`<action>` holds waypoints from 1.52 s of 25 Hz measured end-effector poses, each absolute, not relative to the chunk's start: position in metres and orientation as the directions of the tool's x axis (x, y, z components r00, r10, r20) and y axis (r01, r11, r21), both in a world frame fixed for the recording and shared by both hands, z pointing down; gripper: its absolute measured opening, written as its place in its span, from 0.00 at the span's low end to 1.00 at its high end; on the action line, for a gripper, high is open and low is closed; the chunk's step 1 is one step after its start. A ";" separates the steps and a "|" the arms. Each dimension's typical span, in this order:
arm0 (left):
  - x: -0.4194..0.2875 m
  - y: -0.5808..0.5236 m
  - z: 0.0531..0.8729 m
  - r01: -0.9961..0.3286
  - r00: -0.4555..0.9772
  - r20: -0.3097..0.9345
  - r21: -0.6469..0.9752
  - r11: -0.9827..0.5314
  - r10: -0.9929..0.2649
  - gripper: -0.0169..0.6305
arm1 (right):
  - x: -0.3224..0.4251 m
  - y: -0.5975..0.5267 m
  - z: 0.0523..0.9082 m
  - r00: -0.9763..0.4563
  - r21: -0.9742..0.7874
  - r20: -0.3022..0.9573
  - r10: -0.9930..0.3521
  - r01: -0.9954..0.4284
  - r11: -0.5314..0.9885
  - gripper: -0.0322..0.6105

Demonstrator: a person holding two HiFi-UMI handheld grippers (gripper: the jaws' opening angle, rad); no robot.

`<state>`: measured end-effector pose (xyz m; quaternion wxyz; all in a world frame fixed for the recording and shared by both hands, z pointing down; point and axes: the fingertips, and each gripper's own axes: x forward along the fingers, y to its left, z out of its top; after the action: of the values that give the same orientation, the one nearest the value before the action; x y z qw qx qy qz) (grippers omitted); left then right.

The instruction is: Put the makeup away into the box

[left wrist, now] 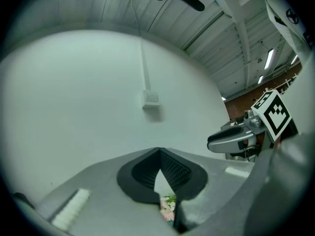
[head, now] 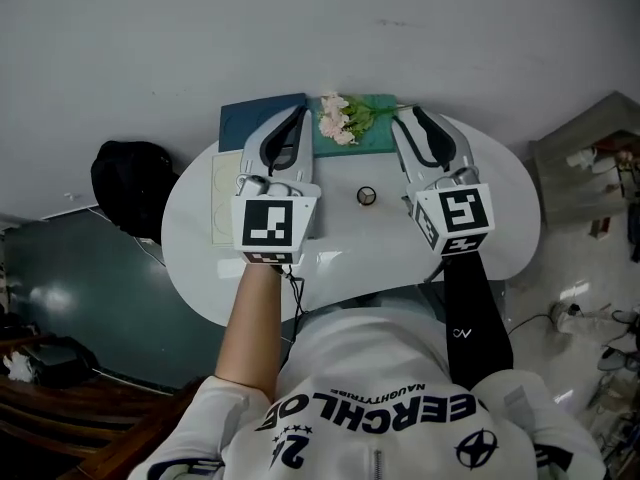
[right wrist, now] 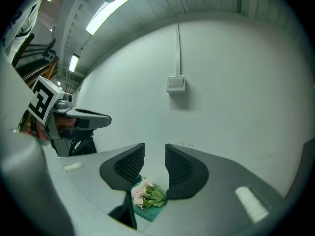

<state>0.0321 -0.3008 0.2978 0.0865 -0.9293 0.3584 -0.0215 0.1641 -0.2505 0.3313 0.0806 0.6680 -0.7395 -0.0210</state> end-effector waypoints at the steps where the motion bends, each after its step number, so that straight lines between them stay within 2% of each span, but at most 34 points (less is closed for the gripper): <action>1: 0.036 -0.300 0.299 -0.661 0.743 -0.020 -0.178 -0.729 -0.668 0.03 | 0.167 -0.250 0.332 -0.093 0.138 0.094 -0.991 -0.985 0.106 0.30; 4: 0.042 -0.300 0.299 -0.654 0.749 -0.019 -0.180 -0.734 -0.663 0.03 | 0.169 -0.252 0.339 -0.109 0.125 0.112 -0.988 -0.985 0.122 0.31; 6: 0.041 -0.301 0.301 -0.654 0.748 -0.016 -0.182 -0.734 -0.663 0.03 | 0.162 -0.258 0.354 -0.139 0.110 0.153 -0.978 -0.982 0.156 0.35; 15: 0.024 -0.302 0.315 -0.671 0.730 0.012 -0.181 -0.719 -0.683 0.03 | 0.128 -0.257 0.511 -0.229 0.000 0.487 -0.843 -0.965 0.262 0.43; 26: -0.002 -0.300 0.338 -0.692 0.703 0.058 -0.176 -0.700 -0.709 0.03 | 0.111 -0.225 0.641 -0.230 -0.066 0.721 -0.654 -0.962 0.265 0.47; 30: -0.010 -0.301 0.345 -0.695 0.697 0.077 -0.175 -0.698 -0.713 0.03 | 0.120 -0.222 0.666 -0.187 -0.062 0.766 -0.615 -0.974 0.218 0.53; 32: -0.012 -0.301 0.349 -0.693 0.696 0.088 -0.175 -0.699 -0.713 0.03 | 0.122 -0.217 0.678 -0.183 -0.073 0.787 -0.590 -0.976 0.205 0.51; 33: -0.013 -0.301 0.351 -0.692 0.696 0.093 -0.176 -0.700 -0.712 0.03 | 0.122 -0.215 0.682 -0.187 -0.076 0.790 -0.584 -0.975 0.210 0.42; 38: -0.012 -0.300 0.351 -0.689 0.700 0.092 -0.172 -0.704 -0.708 0.03 | 0.119 -0.211 0.685 -0.207 -0.068 0.791 -0.576 -0.965 0.253 0.42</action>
<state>-0.0117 -0.3001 0.3506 0.0625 -0.9199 0.3796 -0.0758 0.1189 -0.2110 0.6850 0.3306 0.5359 -0.7191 0.2940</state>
